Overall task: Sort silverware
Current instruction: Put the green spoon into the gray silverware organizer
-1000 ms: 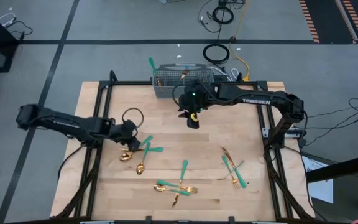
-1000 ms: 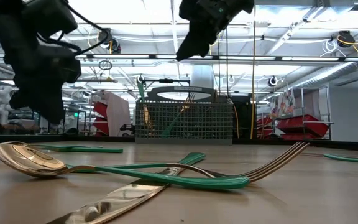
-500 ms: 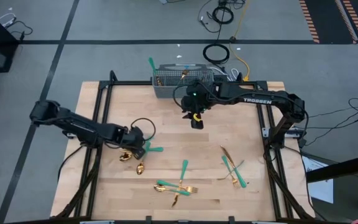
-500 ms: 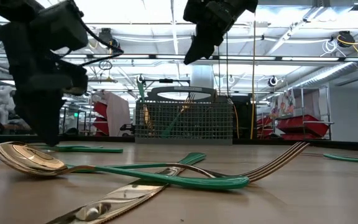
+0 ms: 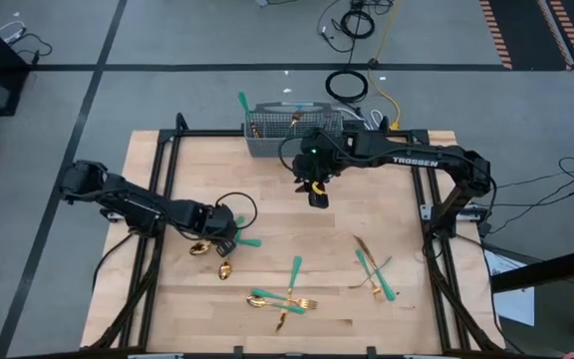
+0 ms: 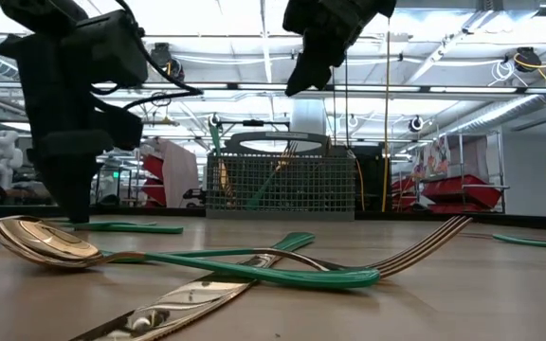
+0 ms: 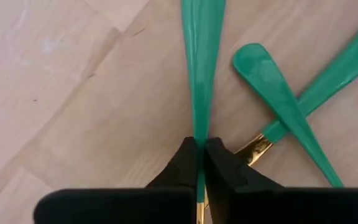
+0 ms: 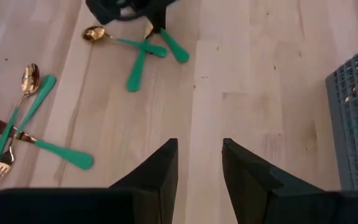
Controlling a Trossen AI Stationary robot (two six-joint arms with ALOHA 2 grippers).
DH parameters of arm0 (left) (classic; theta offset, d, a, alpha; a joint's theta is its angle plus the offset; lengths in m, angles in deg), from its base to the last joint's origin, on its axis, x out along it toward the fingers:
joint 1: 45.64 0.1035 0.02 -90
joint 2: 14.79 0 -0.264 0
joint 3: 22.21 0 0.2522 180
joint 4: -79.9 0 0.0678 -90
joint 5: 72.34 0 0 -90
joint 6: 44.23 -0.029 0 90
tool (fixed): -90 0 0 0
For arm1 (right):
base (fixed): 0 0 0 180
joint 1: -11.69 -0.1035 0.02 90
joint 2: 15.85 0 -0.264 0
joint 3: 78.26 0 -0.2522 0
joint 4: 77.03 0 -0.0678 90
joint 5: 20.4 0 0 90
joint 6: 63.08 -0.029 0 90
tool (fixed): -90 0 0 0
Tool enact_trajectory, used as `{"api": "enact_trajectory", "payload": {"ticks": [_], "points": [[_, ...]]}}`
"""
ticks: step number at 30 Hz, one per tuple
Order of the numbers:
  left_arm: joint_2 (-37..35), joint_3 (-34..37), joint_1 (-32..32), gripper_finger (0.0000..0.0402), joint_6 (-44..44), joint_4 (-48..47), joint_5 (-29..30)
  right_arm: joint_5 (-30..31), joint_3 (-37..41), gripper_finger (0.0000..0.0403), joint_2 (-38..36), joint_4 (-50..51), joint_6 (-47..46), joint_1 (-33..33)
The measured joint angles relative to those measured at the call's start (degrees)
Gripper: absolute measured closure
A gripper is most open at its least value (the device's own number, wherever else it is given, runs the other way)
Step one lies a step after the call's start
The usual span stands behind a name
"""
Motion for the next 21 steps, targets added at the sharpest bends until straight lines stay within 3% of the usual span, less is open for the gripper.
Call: {"api": "enact_trajectory", "payload": {"ticks": [12, 21], "points": [[-1.09, -10.56, 1.86, 0.0401, -0.93, -2.14, 8.44, 3.46, 0.0, 0.0289, -10.08, -0.84, -2.53, 1.78], [-4.16, -19.04, 6.67, 0.0402, -8.57, 4.35, 24.14, 8.51, 0.0, 0.0289, -15.75, 0.48, -5.2, 4.62]]}}
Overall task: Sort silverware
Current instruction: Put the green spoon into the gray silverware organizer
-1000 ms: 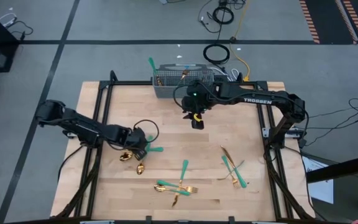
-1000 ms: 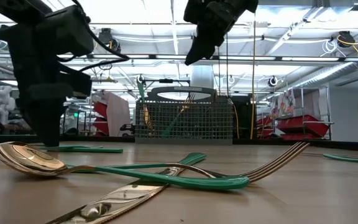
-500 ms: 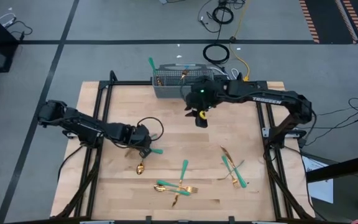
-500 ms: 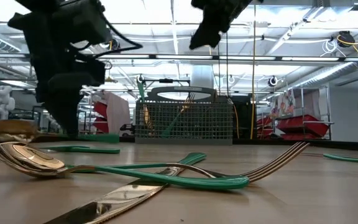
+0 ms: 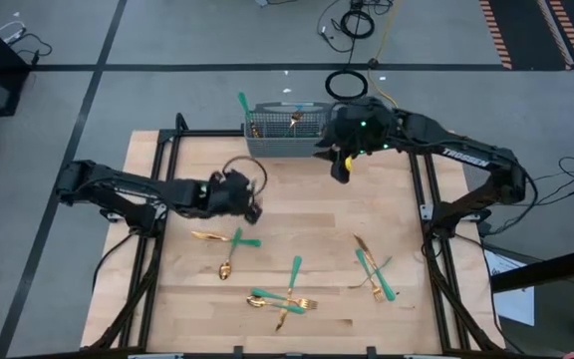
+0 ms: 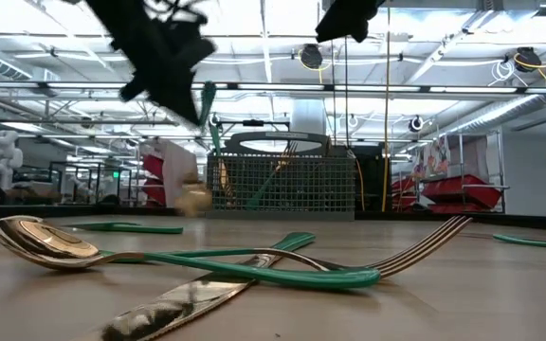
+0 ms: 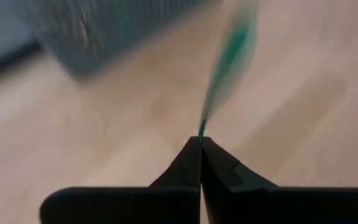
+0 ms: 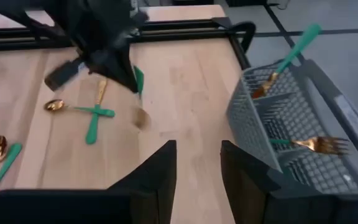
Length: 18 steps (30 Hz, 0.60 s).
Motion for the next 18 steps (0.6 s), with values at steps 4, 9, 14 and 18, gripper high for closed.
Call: {"api": "enact_trajectory", "payload": {"ticks": [4, 9, 14, 18], "points": [[-2.39, -0.73, 2.76, 0.0402, -5.68, 11.27, 4.43, 0.03, 0.0, 0.0289, -1.09, 0.5, -0.71, 0.63], [-4.1, -0.86, 6.27, 0.0402, -11.52, 21.8, 5.07, -0.09, 0.0, 0.0289, -1.15, 2.1, -1.25, 0.74], [-4.26, -0.78, 8.28, 0.0401, -12.95, 20.75, 1.79, 1.93, 0.11, 0.0289, -0.9, 9.55, -1.15, 0.73], [-4.6, -0.77, 8.52, 0.0388, -14.51, 20.91, -1.36, 7.23, 4.91, 0.0281, -0.28, 12.12, 2.34, 0.05]]}}
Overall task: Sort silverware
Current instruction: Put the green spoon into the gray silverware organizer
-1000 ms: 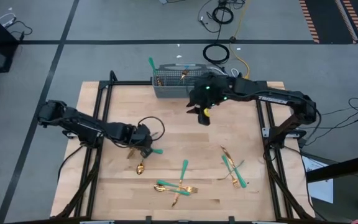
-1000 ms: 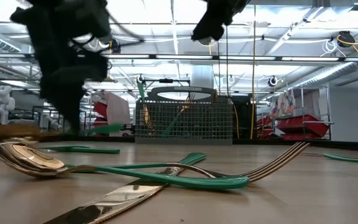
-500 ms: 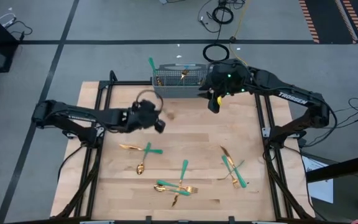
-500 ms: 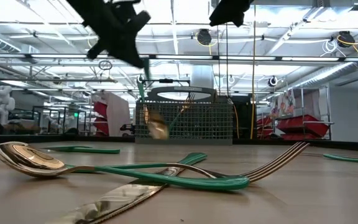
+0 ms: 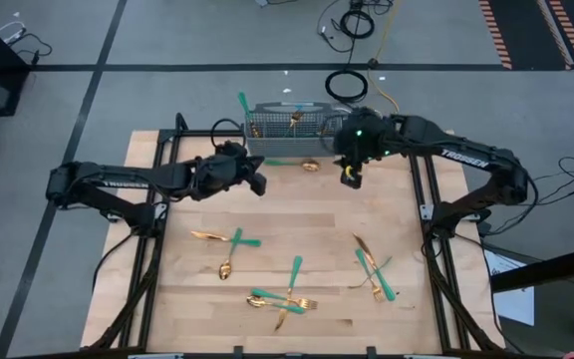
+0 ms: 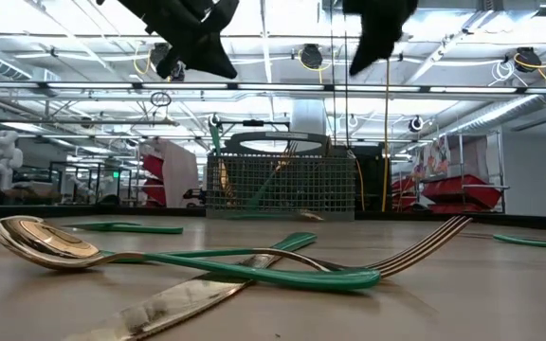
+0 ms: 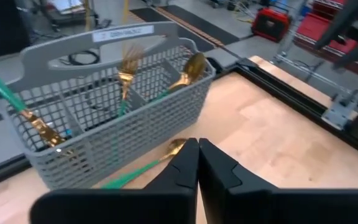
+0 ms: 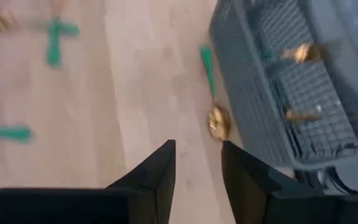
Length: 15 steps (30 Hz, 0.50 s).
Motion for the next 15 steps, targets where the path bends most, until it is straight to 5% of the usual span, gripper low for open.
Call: {"api": "enact_trajectory", "payload": {"ticks": [5, 15], "points": [[-2.79, 0.0, -0.03, 0.0358, -4.22, -1.35, -2.5, -0.97, 7.53, 0.0241, 4.87, -13.66, 5.75, -3.06], [-12.52, 0.0, 1.94, 0.0348, -5.41, -12.63, 0.21, 1.78, 7.68, 0.0193, 23.2, -30.03, 9.68, -0.8]]}}
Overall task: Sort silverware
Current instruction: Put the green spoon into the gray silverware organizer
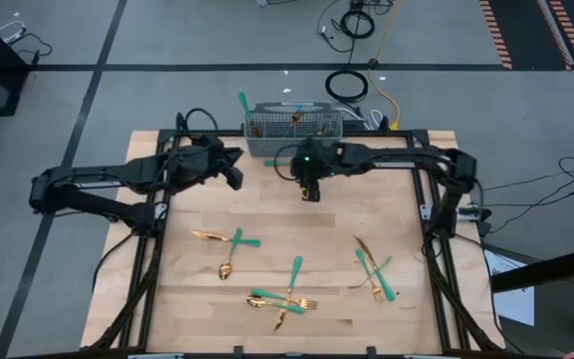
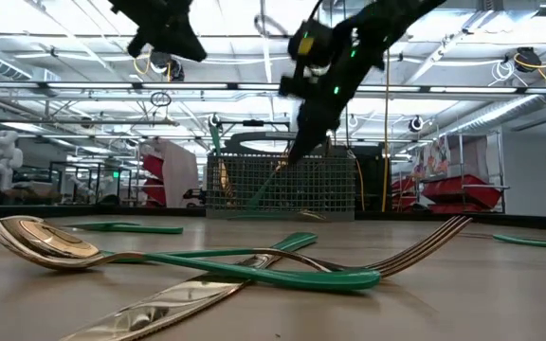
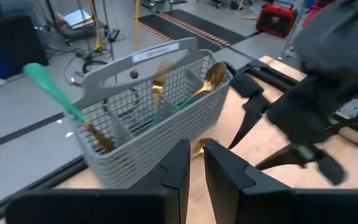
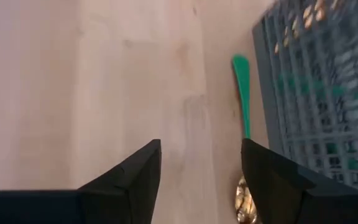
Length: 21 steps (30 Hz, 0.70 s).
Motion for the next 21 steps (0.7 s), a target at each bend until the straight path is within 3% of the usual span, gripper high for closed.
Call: {"api": "enact_trajectory", "payload": {"ticks": [8, 13, 17, 21], "points": [[-1.56, 0.0, 0.0, 0.0347, 0.01, -6.93, 2.08, 0.72, -6.63, 0.0207, 8.7, 4.24, 0.41, 4.28], [-1.41, 0.0, -0.03, 0.0347, 0.01, -9.71, 3.16, 8.91, -9.24, 0.0225, 11.3, 11.35, -1.77, 5.87], [-1.41, 0.0, -0.03, 0.0347, -0.06, -10.54, 3.99, 12.24, -9.31, 0.0273, 11.17, 12.9, -2.3, 6.3], [-1.41, 0.0, 0.0, 0.0347, -0.08, -10.43, 4.65, 13.14, -9.31, 0.0358, 11.17, 13.24, -1.98, 6.33]]}}
